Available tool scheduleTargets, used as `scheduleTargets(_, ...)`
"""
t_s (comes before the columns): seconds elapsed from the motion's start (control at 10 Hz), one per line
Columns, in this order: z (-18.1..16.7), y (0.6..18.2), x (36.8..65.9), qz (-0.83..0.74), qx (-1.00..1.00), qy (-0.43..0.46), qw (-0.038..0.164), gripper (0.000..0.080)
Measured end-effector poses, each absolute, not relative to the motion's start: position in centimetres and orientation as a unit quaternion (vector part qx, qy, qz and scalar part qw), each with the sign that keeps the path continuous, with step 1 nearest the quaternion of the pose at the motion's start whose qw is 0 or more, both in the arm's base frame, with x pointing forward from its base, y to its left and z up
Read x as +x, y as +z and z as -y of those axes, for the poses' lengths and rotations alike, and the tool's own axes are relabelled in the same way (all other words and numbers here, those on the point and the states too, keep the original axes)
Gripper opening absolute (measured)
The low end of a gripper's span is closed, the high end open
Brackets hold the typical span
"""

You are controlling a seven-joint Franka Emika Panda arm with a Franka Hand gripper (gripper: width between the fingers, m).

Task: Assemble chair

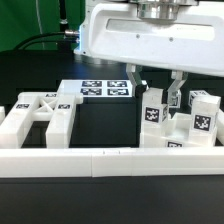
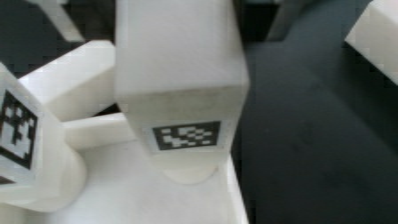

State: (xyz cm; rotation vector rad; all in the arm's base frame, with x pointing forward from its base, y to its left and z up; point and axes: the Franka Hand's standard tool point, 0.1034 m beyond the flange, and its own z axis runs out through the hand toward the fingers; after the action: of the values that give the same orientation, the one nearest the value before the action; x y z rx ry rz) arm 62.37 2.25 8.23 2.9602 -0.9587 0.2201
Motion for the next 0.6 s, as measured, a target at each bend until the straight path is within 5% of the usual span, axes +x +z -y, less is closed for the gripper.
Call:
scheduleTargets(0.2, -2.4, 9.8, 61.9, 0.272, 0.959, 0.074, 0.005, 0.0604)
scheduleTargets(0.6, -2.6, 10.4, 60.9, 0.248, 0.965, 0.081, 0.0, 0.0647)
